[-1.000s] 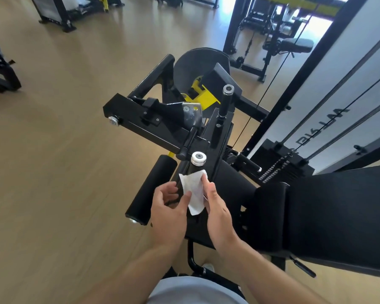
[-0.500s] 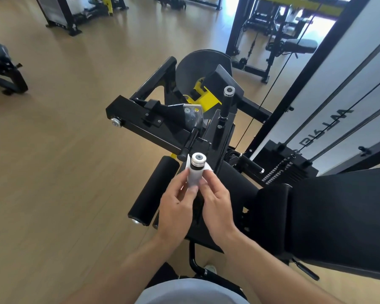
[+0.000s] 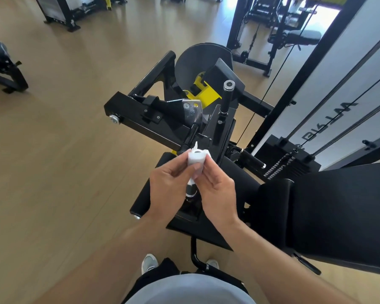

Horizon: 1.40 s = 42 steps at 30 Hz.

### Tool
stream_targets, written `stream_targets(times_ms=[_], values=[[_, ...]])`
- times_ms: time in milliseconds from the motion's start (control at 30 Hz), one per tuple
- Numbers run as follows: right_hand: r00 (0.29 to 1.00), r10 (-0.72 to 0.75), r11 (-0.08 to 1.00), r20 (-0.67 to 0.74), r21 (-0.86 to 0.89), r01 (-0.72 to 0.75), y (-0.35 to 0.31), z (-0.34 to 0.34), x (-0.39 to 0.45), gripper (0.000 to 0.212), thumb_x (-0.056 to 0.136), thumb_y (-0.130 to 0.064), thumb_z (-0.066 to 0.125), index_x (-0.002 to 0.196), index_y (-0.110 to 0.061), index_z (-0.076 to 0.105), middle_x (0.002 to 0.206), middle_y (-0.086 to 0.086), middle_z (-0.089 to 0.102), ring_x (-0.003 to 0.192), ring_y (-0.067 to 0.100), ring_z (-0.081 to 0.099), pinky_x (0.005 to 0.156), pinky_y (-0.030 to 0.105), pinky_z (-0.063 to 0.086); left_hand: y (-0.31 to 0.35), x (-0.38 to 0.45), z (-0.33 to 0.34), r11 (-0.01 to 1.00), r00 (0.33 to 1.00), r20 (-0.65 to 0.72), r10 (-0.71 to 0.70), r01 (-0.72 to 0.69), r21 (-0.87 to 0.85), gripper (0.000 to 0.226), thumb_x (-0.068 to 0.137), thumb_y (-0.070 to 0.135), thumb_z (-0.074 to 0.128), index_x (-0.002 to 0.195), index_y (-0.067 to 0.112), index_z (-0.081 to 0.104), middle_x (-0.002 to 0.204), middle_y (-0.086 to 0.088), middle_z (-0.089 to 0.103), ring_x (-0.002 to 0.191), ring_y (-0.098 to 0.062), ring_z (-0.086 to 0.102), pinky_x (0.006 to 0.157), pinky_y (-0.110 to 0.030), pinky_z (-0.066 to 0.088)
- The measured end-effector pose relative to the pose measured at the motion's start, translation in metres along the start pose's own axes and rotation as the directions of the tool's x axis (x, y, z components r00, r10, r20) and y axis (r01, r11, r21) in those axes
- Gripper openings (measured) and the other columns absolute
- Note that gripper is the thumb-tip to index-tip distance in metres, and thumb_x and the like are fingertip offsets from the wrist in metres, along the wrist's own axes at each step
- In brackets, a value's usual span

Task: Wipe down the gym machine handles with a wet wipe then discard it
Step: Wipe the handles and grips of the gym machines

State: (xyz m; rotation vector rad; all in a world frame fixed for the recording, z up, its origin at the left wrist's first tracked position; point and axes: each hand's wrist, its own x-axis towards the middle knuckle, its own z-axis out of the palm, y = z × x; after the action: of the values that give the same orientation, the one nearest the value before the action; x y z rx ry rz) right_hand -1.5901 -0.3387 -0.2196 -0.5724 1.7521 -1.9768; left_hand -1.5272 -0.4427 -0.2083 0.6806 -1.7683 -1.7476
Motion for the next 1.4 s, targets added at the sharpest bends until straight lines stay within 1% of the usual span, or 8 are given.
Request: stream_targets(times_ms=[133,300,500,633,767,1000,1267,1400], values=[[0.994,0.107,0.994,0.022,-0.021,-0.106,0.023,-0.004,-0.002,0.046,0.096,-0.009,0.063,0.141,-0.016,0.057,0.132,0.001,0.068,0.128,0.023,0.061,0.109,0.050,0.046,-0.016,-0.004,-0.003,0.996,0.997,0.032,-0.070,0.068,0.049,0.037,0.089,0.006,0.073,0.125,0.011,0.070,0.111,0.009,0.077,0.108,-0.007,0.071,0.094,-0.024,0.056],[0.991,0.122,0.964,0.050,-0.244,-0.106,0.039,-0.006,-0.011,0.036,0.096,-0.004,0.066,0.128,-0.020,0.067,0.116,-0.006,0.074,0.114,0.015,0.069,0.099,0.046,0.055,-0.036,-0.012,-0.010,0.985,0.984,0.094,-0.151,0.141,0.103,0.039,0.087,0.017,0.077,0.126,0.016,0.071,0.112,0.004,0.077,0.109,-0.012,0.071,0.101,-0.044,0.054],[1.000,-0.021,0.997,0.022,-0.079,0.023,0.005,-0.003,0.011,0.035,0.095,-0.010,0.067,0.126,-0.027,0.068,0.114,-0.001,0.075,0.113,0.023,0.070,0.100,0.048,0.053,-0.003,0.009,-0.003,1.000,0.998,0.062,0.004,-0.005,0.020,0.036,0.087,0.007,0.076,0.122,0.012,0.073,0.108,0.010,0.077,0.105,-0.007,0.072,0.089,-0.020,0.056],[0.998,-0.043,0.944,0.055,-0.324,0.058,0.023,-0.010,0.006,0.035,0.096,-0.009,0.067,0.127,-0.026,0.067,0.112,-0.011,0.074,0.108,0.009,0.071,0.095,0.036,0.057,-0.020,0.004,-0.010,0.996,0.995,0.086,-0.041,0.034,0.077,0.036,0.086,0.009,0.077,0.122,0.012,0.072,0.109,0.006,0.078,0.105,-0.011,0.073,0.093,-0.028,0.057],[0.992,0.075,0.877,0.097,-0.479,-0.019,0.050,-0.015,-0.009,0.030,0.097,-0.015,0.067,0.124,-0.027,0.068,0.111,-0.016,0.073,0.109,0.008,0.068,0.095,0.038,0.057,-0.048,-0.013,-0.019,0.977,0.972,0.159,-0.174,0.149,0.154,0.036,0.087,0.018,0.077,0.123,0.016,0.073,0.110,0.004,0.077,0.108,-0.014,0.072,0.100,-0.045,0.054],[0.991,-0.130,0.879,0.016,-0.461,0.123,0.017,-0.008,0.010,0.037,0.092,-0.013,0.074,0.127,-0.019,0.068,0.106,-0.013,0.074,0.097,0.005,0.071,0.084,0.022,0.058,-0.018,0.003,-0.010,0.997,0.994,0.089,-0.062,0.059,0.045,0.036,0.086,0.006,0.076,0.122,0.009,0.072,0.107,0.005,0.078,0.103,-0.009,0.073,0.088,-0.018,0.056],[0.994,-0.057,0.784,0.094,-0.612,0.103,0.059,-0.017,-0.011,0.031,0.093,-0.023,0.071,0.124,-0.022,0.067,0.108,-0.013,0.070,0.102,0.006,0.067,0.087,0.035,0.058,-0.049,-0.012,-0.020,0.970,0.967,0.142,-0.212,0.190,0.153,0.038,0.086,0.027,0.080,0.122,0.018,0.073,0.109,0.005,0.078,0.108,-0.013,0.072,0.099,-0.044,0.055],[0.990,-0.134,0.759,0.041,-0.639,0.129,0.041,-0.017,0.003,0.026,0.089,-0.024,0.076,0.115,-0.022,0.073,0.099,-0.010,0.072,0.092,0.003,0.066,0.081,0.033,0.059,-0.027,-0.008,-0.013,0.986,0.980,0.138,-0.143,0.129,0.109,0.034,0.088,0.021,0.078,0.122,0.015,0.073,0.108,0.004,0.078,0.106,-0.013,0.072,0.098,-0.039,0.056]])
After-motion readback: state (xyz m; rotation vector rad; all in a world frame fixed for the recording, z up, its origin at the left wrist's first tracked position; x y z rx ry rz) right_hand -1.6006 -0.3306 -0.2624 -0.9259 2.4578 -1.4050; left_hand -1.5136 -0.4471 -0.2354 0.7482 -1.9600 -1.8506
